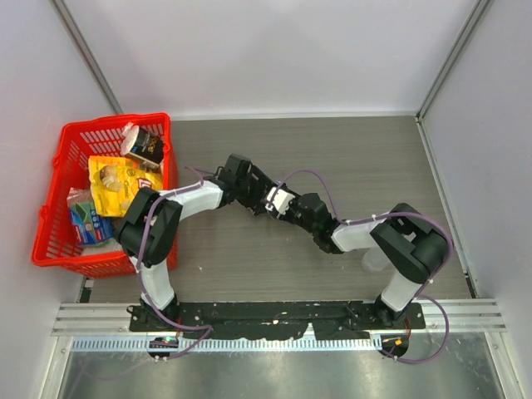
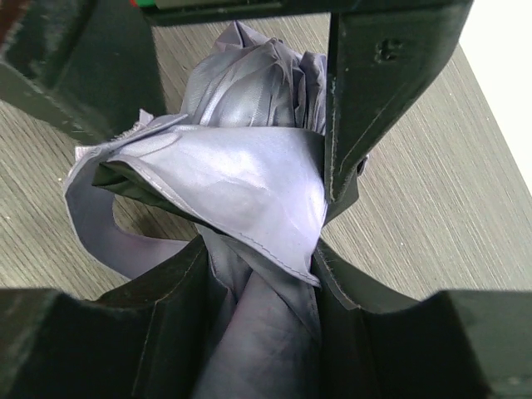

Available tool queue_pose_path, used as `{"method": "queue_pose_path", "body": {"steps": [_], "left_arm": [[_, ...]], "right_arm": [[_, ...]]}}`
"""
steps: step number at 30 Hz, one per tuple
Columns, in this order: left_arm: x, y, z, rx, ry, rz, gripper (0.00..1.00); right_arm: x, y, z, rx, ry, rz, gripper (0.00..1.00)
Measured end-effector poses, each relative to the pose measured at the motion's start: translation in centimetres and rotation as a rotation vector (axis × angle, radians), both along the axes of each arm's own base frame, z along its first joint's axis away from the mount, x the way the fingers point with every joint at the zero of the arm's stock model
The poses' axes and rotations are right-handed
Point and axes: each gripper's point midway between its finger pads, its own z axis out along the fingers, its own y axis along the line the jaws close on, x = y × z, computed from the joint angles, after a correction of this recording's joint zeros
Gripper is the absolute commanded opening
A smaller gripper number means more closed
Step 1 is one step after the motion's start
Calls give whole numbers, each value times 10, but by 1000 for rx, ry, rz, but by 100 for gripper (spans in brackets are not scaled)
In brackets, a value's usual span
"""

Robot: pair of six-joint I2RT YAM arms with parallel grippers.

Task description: Put away the umbrella

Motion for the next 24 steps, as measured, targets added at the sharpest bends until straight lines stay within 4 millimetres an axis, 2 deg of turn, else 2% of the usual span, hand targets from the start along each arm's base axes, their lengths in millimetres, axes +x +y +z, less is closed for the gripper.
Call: {"method": "queue_pose_path", "body": {"steps": [4, 8, 9, 13, 17, 18, 19, 20, 21, 24], "left_arm": [[8, -3, 5, -16, -40, 5, 62], [11, -5, 6, -25, -54, 5, 70], [11, -5, 5, -24, -56, 5, 68], [14, -3, 2, -13, -62, 11, 51], [15, -4, 3, -16, -72, 8, 39], [16, -5, 3, -20, -75, 7, 31], [16, -5, 3, -23, -77, 6, 17], [16, -6, 4, -26, -78, 4, 6], [17, -6, 4, -28, -79, 2, 0], [17, -7, 5, -33, -85, 1, 0]], "right_arm": [[-1, 1, 5, 6, -6, 4, 1], [-2, 0, 7, 4, -3, 5, 1], [-2, 0, 6, 2, -1, 5, 1], [-4, 2, 7, 3, -2, 11, 1], [-5, 2, 7, 2, 1, 9, 1], [-5, 2, 7, 1, 1, 8, 1], [-5, 1, 7, 0, 0, 4, 1], [-5, 1, 8, -2, 0, 2, 1], [-5, 1, 8, -3, 0, 0, 1], [-5, 0, 9, -4, -4, -5, 1]]}}
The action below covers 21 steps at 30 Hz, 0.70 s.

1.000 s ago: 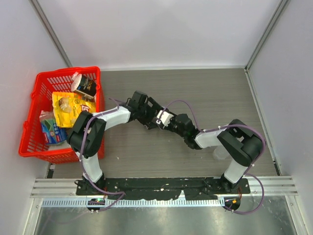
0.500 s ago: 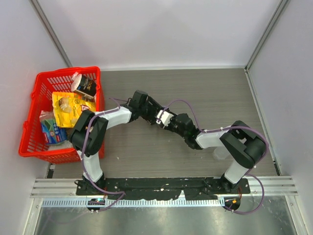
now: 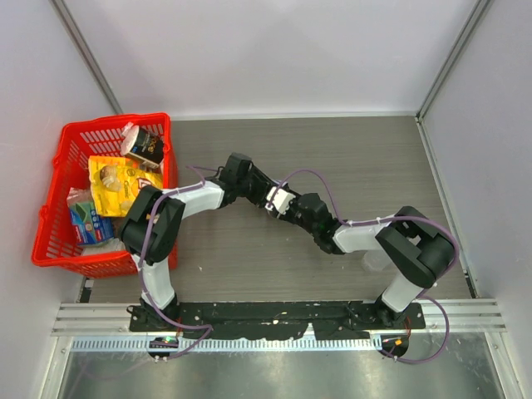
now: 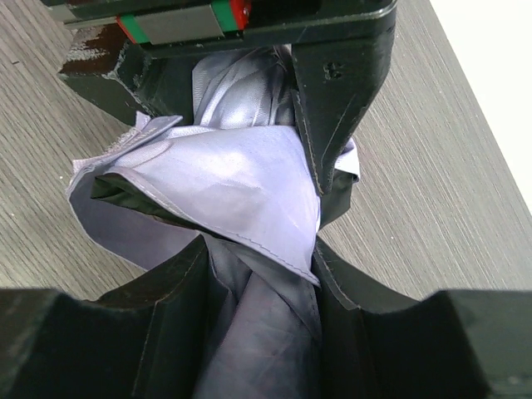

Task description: Put away the umbrella

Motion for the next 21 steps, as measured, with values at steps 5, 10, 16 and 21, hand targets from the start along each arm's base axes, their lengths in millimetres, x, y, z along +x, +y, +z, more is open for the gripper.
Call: {"method": "queue_pose_path", "body": {"steps": [5, 10, 16, 21], "left_arm": [[1, -1, 3, -7, -20, -4, 0], [-1, 1, 14, -23, -70, -5, 0], [5, 7, 30, -14, -138, -11, 0], [25, 29, 29, 19, -171, 49, 0]], "right_arm": [[0, -2, 2, -2, -7, -15, 21], [-1, -1, 12, 8, -28, -26, 44], [2, -4, 26, 34, -61, -64, 60], [1, -9, 47, 76, -82, -106, 65]]}}
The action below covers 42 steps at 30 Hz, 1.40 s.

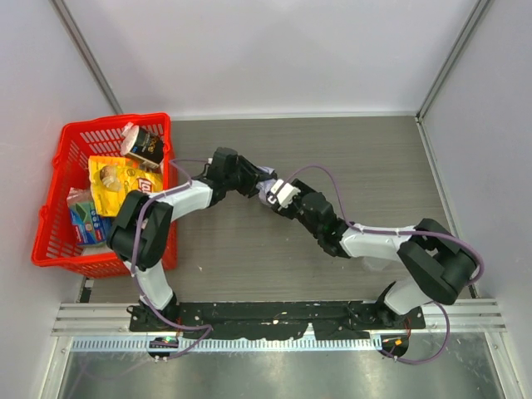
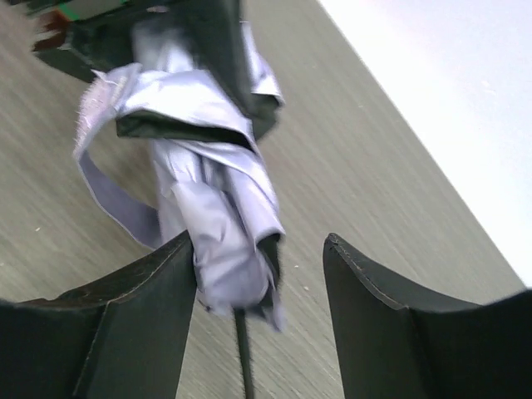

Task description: Put away the umbrella

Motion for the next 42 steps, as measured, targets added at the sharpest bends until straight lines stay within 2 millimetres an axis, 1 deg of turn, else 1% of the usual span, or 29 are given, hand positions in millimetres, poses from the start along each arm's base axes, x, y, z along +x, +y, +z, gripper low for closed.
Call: {"method": "queue_pose_path", "body": {"steps": [3, 6, 8, 12, 14, 15, 16, 19, 20, 22, 24, 26, 27, 28, 30, 31, 33, 36, 39, 41, 42], "left_arm": [[6, 12, -3, 27, -8, 21, 0], [11, 17, -4, 41, -22, 24, 0], [12, 18, -2, 46, -31, 17, 0], [19, 23, 10, 40, -75, 20, 0], [23, 25, 19, 24, -102, 23, 0], [24, 25, 23, 16, -114, 22, 0], [25, 24, 28, 8, -129, 17, 0], [26, 21, 46, -19, -170, 4, 0], [27, 21, 54, -29, -188, 1, 0], [30, 21, 78, -54, -238, -2, 0], [36, 25, 108, -78, -304, 10, 0], [42, 33, 144, -110, -386, 30, 0], [43, 35, 160, -126, -421, 35, 0], [44, 38, 180, -150, -465, 41, 0], [42, 43, 219, -200, -548, 49, 0], [39, 43, 237, -232, -584, 46, 0], [30, 42, 270, -304, -649, 32, 0], [17, 40, 306, -410, -719, 7, 0], [6, 38, 330, -495, -762, -16, 0], [2, 38, 339, -533, -778, -22, 0], [0, 39, 344, -551, -788, -24, 0]], "right_arm": [[2, -9, 18, 29, -29, -47, 65], [1, -20, 28, 41, -30, -93, 64], [0, -26, 31, 49, -22, -115, 64], [-5, -40, 43, 110, 22, -191, 63], [-3, -47, 53, 187, 76, -253, 61], [1, -50, 61, 245, 121, -292, 61], [9, -55, 73, 307, 160, -336, 61], [29, -78, 118, 504, 253, -478, 62], [34, -85, 132, 571, 276, -513, 62], [40, -102, 148, 679, 331, -566, 62], [43, -119, 152, 772, 411, -604, 62], [45, -138, 146, 848, 494, -647, 62], [46, -145, 141, 881, 539, -668, 63], [47, -152, 135, 916, 580, -691, 62], [49, -158, 121, 970, 665, -721, 61], [49, -154, 112, 1005, 737, -717, 58], [50, -142, 101, 1061, 847, -699, 56], [50, -117, 93, 1197, 992, -641, 56], [48, -95, 93, 1356, 1093, -587, 56], [47, -81, 94, 1448, 1143, -559, 56], [45, -71, 95, 1506, 1175, -539, 56]]}}
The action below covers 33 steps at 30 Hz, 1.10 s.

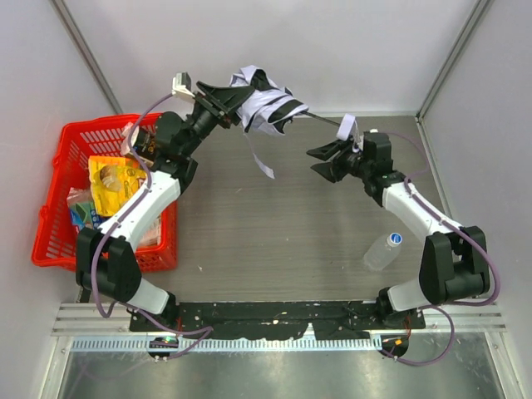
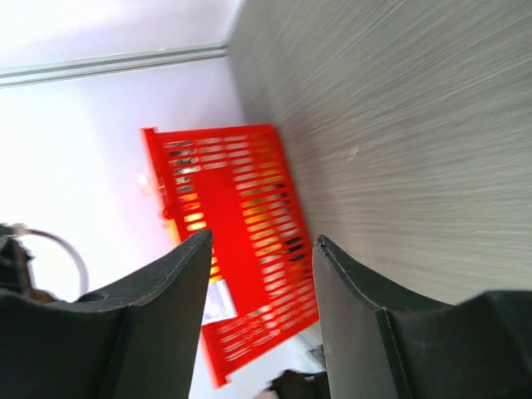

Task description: Put away the umbrella

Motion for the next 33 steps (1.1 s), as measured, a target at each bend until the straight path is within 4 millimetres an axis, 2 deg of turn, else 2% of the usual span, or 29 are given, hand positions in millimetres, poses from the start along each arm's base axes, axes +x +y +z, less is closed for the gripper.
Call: {"method": "queue_pose_path", "body": {"steps": [3, 8, 10, 15, 19, 27, 33], "left_arm": [[-5, 2, 12, -33, -32, -8, 0], [-18, 7, 36, -63, -99, -12, 0], [-24, 8, 45, -71, -125, -12, 0], [-33, 12, 62, -83, -177, -9, 0], [-35, 13, 66, -88, -194, -9, 0], [-38, 14, 69, -94, -205, -7, 0], [-42, 15, 74, -107, -211, -13, 0]], "right_arm": [[-8, 26, 7, 136, 30, 8, 58], [-32, 80, 33, 317, 65, 61, 58], [-43, 92, 42, 352, 77, 72, 59], [-62, 105, 65, 431, 75, 63, 59], [-72, 123, 75, 492, 92, 87, 59], [-82, 152, 66, 537, 175, 102, 60], [-81, 164, 69, 579, 199, 96, 60]]}}
